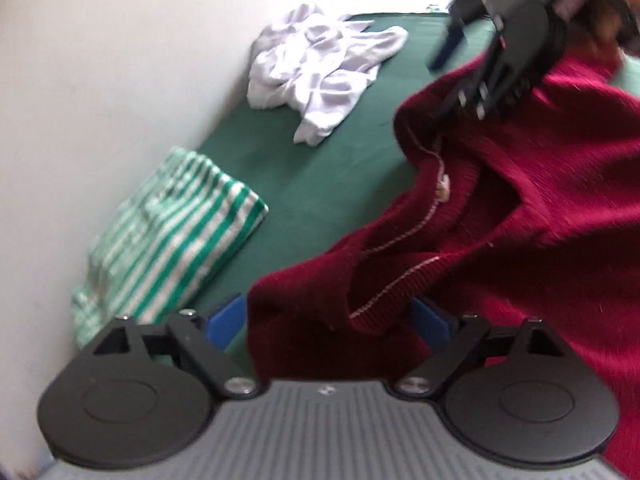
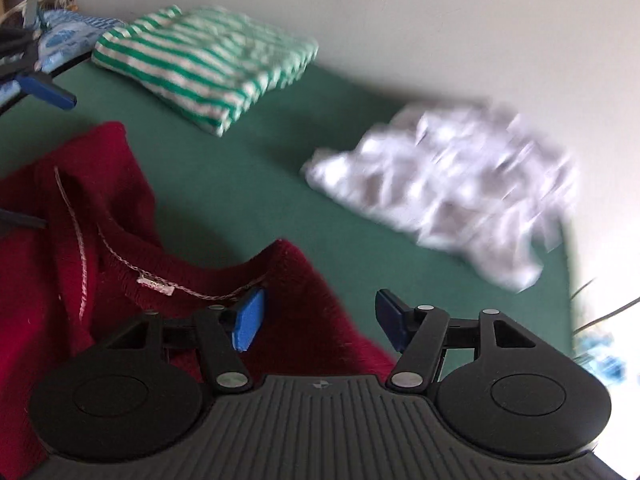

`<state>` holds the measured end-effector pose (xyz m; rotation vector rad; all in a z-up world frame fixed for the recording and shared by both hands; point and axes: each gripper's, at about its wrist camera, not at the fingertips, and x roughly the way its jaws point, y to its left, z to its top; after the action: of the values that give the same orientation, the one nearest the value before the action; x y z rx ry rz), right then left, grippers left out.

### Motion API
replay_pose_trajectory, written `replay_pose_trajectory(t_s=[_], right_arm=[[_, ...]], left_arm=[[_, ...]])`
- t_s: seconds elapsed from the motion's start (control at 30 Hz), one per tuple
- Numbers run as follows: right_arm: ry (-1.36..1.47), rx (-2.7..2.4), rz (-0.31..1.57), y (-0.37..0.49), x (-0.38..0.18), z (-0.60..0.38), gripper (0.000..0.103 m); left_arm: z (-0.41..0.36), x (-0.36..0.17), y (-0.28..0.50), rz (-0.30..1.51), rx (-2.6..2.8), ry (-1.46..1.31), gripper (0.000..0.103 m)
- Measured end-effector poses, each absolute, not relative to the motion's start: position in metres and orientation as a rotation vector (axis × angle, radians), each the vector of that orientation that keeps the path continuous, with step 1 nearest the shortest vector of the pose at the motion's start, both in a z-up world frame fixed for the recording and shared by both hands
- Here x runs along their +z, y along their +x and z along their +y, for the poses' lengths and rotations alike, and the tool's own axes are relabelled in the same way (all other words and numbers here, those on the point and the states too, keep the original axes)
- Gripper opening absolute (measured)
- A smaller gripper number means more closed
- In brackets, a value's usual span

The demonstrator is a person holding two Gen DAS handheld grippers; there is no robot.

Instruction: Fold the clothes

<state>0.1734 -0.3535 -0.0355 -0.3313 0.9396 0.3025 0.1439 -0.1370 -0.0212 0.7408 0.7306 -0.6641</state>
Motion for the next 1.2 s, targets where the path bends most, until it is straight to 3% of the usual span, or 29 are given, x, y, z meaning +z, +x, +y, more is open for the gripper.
replay_pose_trajectory(t_s=[0.07, 0.1, 0.23, 0.33, 0.43, 0.5, 0.57, 0.63, 0.73, 0.9, 1.03, 1.2], right_arm=[[-0.291, 0.347, 0.954, 0.177, -0.04, -0.358, 0.019], [-0.311, 0.33, 0.926, 0.177, -0.039, -0.361, 0.008], [-0.404, 0.183, 0.802, 0.184, -0.032, -0.382, 0.006], [-0.358, 0.061, 0.832, 0.206, -0.048, -0.414, 0.01], [-0.429, 0.046, 0.78, 0.199, -0.062, -0.411, 0.022], [-0.447, 0.053, 0.757, 0.187, -0.055, -0.403, 0.037], [-0.357, 0.059, 0.708, 0.167, -0.036, -0.411, 0.062], [-0.204, 0.059, 0.669, 0.143, -0.012, -0.434, 0.072], [-0.025, 0.036, 0.697, 0.114, 0.002, -0.474, 0.073], [-0.133, 0.079, 0.785, 0.057, -0.011, -0.493, 0.072], [0.291, 0.141, 0.634, 0.022, -0.002, -0.535, 0.073], [0.462, 0.175, 0.588, 0.028, 0.0, -0.539, 0.069]], left_arm=[[-0.134, -0.027, 0.146, 0.745, -0.665, 0.724, 0.092], [-0.133, -0.029, 0.146, 0.753, -0.665, 0.716, 0.093], [-0.114, -0.03, 0.152, 0.786, -0.636, 0.631, 0.099], [-0.105, -0.032, 0.162, 0.833, -0.606, 0.55, 0.1], [-0.106, -0.031, 0.164, 0.83, -0.586, 0.527, 0.101], [-0.106, -0.027, 0.162, 0.814, -0.58, 0.518, 0.1], [-0.101, -0.022, 0.162, 0.799, -0.574, 0.497, 0.1], [-0.093, -0.022, 0.164, 0.811, -0.558, 0.477, 0.1], [-0.081, -0.031, 0.171, 0.88, -0.524, 0.449, 0.099], [-0.08, -0.04, 0.144, 0.902, -0.576, 0.47, 0.1], [-0.084, -0.044, 0.137, 0.88, -0.552, 0.454, 0.102], [-0.091, -0.046, 0.136, 0.864, -0.494, 0.439, 0.098]])
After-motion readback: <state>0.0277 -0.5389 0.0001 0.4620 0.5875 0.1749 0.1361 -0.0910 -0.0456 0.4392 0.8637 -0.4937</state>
